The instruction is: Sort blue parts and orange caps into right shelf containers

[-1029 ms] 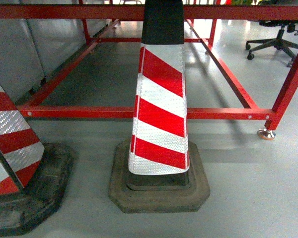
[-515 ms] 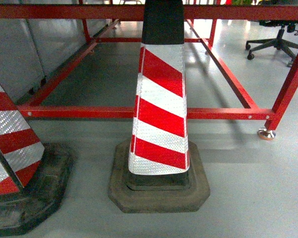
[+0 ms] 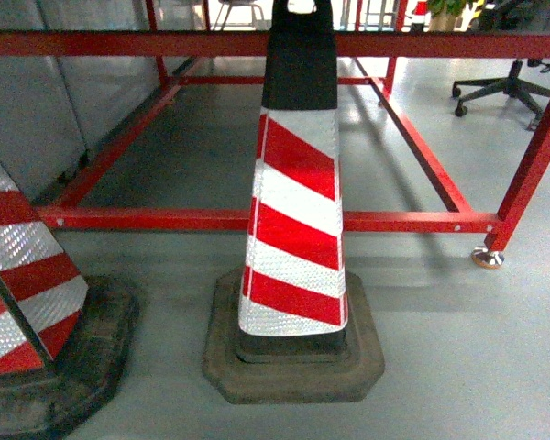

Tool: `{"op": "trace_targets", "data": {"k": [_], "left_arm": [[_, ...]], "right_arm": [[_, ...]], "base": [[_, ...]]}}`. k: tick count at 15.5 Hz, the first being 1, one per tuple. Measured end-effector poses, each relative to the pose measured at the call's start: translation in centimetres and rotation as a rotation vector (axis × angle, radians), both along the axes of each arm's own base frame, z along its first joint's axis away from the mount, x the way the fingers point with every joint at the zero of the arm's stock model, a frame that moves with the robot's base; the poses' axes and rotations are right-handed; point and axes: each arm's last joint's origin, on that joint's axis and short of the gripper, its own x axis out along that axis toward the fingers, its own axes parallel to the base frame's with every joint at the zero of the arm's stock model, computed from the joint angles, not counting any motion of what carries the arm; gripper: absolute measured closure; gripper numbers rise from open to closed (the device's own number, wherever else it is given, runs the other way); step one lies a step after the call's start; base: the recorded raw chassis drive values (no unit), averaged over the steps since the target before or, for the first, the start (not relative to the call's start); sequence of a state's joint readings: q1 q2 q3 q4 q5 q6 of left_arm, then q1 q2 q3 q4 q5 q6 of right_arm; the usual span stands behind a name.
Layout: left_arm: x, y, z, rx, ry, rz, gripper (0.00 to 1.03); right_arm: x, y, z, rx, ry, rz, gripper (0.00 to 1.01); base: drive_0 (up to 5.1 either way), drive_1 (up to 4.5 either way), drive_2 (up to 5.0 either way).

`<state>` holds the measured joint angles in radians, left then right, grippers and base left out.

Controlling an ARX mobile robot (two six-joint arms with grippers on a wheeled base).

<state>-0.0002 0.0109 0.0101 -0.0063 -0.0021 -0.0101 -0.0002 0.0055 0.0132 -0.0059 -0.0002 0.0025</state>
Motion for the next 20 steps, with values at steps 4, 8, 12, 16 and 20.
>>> {"op": "trace_targets", "data": {"k": [4, 8, 12, 16, 20], "left_arm": [[0.0, -0.01, 0.02, 0.001, -0.002, -0.002, 0.05], [0.0, 0.0, 0.02, 0.0, -0.002, -0.001, 0.05], [0.0, -0.01, 0.02, 0.001, -0.002, -0.002, 0.05], [0.0, -0.01, 0.02, 0.0, -0.002, -0.002, 0.05], [0.0, -0.01, 0.02, 0.0, -0.002, -0.002, 0.05]], "right_arm": [[0.0, 0.0, 0.0, 0.001, 0.0, -0.001, 0.03], [0.0, 0.0, 0.01, 0.001, -0.001, -0.001, 0.03], [0.0, 0.0, 0.0, 0.0, 0.0, 0.0, 0.03], [0.0, 0.0, 0.01, 0.002, -0.001, -0.001, 0.03], [0.0, 0.0, 0.0, 0.0, 0.0, 0.0, 0.03]], "base": [[0.0, 0.0, 0.0], [0.0, 0.0, 0.0], [0.0, 0.0, 0.0], [0.0, 0.0, 0.0], [0.0, 0.0, 0.0]]}}
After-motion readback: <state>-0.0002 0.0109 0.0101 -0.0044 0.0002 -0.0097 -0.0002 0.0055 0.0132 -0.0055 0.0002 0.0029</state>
